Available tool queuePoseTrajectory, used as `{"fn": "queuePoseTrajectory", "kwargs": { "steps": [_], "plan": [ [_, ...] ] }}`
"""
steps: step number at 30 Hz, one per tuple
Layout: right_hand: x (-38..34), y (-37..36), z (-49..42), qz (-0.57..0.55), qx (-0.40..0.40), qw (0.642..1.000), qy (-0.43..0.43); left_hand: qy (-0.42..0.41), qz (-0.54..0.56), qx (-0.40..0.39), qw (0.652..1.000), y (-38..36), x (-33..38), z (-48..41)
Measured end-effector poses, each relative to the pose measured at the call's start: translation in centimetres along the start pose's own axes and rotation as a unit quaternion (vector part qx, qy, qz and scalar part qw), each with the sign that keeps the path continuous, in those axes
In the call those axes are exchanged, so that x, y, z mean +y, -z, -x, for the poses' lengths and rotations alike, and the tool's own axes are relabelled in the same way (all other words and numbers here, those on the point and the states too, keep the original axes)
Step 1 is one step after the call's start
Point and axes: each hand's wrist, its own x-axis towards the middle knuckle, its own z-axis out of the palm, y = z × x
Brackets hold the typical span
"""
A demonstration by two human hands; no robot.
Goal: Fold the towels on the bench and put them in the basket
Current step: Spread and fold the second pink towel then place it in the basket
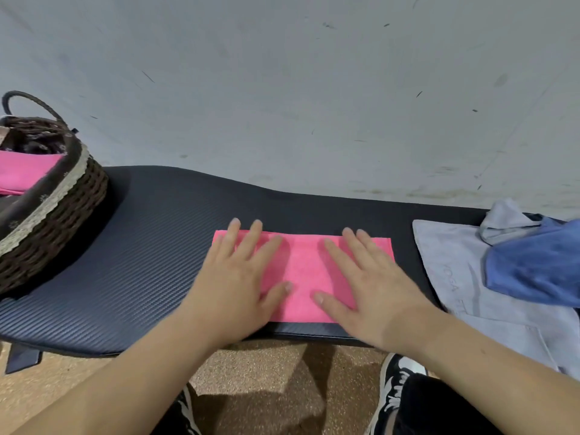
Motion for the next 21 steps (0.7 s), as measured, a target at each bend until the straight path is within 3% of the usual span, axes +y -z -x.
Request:
{"fn": "queuePoseTrajectory", "kwargs": {
  "steps": [1, 3, 8, 11, 14, 17, 21],
  "plan": [
    [0.0, -0.9, 0.0, 0.019, -0.036, 0.999, -0.008, 0.007, -0.015, -0.051, 0.999, -0.8, 0.0, 0.1],
    [0.4, -2.0, 0.0, 0.036, -0.059, 0.998, -0.014, 0.02, -0.026, -0.079, 0.996, -1.9, -0.4, 0.2],
    [0.3, -3.0, 0.3, 0.058, -0.045, 0.997, -0.016, 0.024, 0.019, -0.075, 0.997, -1.7, -1.0, -0.8],
    [0.2, -2.4, 0.3, 0.068, -0.023, 0.997, -0.011, 0.093, 0.06, -0.032, 0.993, 0.0, -2.5, -1.7],
    [-0.1, -2.1, 0.0, 0.07, 0.009, 0.997, 0.017, 0.174, 0.105, -0.04, 0.978, 1.8, -3.5, -2.2],
    [-0.2, -2.5, -0.6, 0.051, -0.01, 0.998, 0.035, 0.212, 0.152, -0.065, 0.963, 2.3, -3.4, -2.2],
    [0.1, -2.4, -1.4, 0.047, -0.025, 0.998, 0.038, 0.26, 0.3, -0.041, 0.917, 3.2, -4.3, -2.1]
  ]
}}
